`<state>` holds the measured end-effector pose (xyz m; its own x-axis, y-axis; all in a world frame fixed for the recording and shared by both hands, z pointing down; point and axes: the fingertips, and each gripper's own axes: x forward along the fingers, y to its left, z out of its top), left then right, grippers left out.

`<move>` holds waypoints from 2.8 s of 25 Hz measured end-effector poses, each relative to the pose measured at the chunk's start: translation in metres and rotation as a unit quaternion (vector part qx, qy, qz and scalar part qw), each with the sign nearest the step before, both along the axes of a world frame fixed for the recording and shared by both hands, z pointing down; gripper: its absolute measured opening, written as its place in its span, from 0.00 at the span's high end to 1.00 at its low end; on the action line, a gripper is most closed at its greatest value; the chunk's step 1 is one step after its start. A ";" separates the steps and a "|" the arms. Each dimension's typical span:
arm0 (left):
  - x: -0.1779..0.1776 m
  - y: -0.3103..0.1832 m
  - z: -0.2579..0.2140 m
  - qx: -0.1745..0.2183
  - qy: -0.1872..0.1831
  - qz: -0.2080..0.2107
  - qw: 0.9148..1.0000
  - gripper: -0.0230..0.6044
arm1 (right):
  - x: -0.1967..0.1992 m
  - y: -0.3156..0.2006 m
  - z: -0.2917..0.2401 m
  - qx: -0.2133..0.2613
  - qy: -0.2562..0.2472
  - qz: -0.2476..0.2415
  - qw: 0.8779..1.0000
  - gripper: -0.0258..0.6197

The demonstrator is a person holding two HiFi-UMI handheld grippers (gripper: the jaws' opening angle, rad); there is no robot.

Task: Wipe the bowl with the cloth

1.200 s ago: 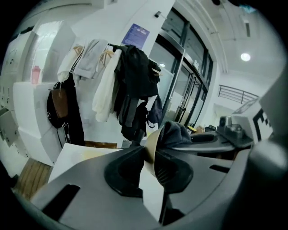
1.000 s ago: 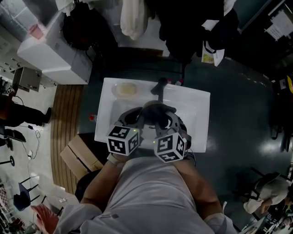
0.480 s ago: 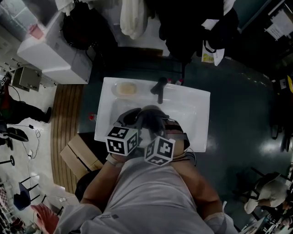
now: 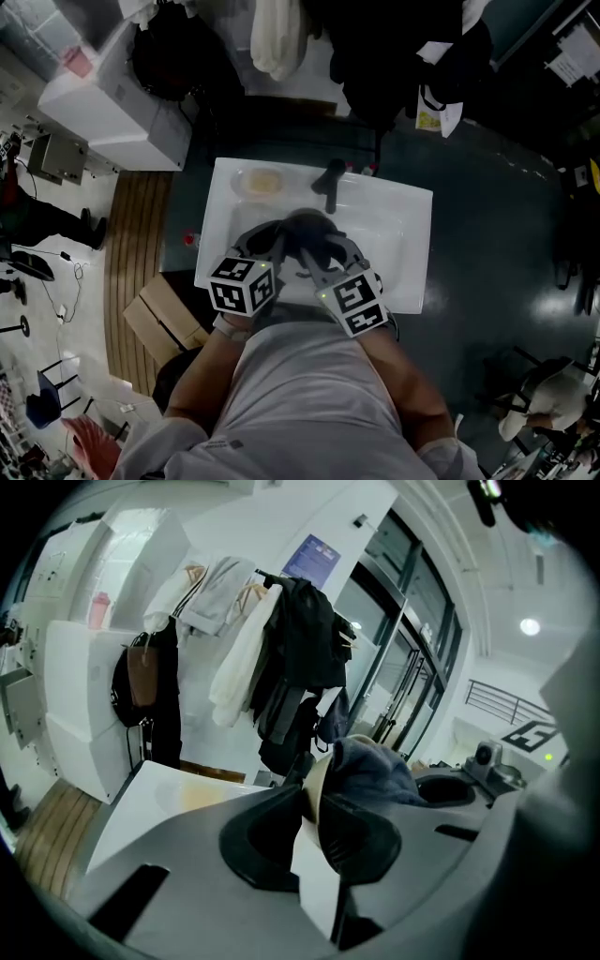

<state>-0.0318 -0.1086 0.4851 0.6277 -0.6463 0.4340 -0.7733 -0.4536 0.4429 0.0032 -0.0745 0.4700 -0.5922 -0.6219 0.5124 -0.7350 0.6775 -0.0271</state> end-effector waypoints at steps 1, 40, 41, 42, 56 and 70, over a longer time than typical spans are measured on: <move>0.000 0.001 0.002 -0.003 0.002 -0.002 1.000 0.90 | 0.003 -0.003 -0.004 -0.001 -0.030 0.014 0.999 0.83; 0.019 0.010 -0.049 0.068 0.084 0.164 0.981 0.93 | 0.034 -0.024 -0.129 0.019 -0.287 -0.072 0.955 0.83; 0.020 0.010 -0.051 0.074 0.080 0.171 0.979 0.93 | 0.030 -0.022 -0.128 0.013 -0.283 -0.083 0.955 0.83; 0.020 0.009 -0.053 0.078 0.075 0.177 0.978 0.93 | 0.027 -0.020 -0.127 0.007 -0.280 -0.093 0.956 0.83; 0.001 -0.005 -0.054 0.067 0.103 0.153 0.981 0.93 | 0.020 0.002 -0.110 -0.044 -0.309 -0.114 0.943 0.83; -0.018 -0.031 -0.073 0.047 0.206 0.095 0.973 0.93 | 0.002 0.036 -0.071 -0.086 -0.239 -0.166 0.953 0.83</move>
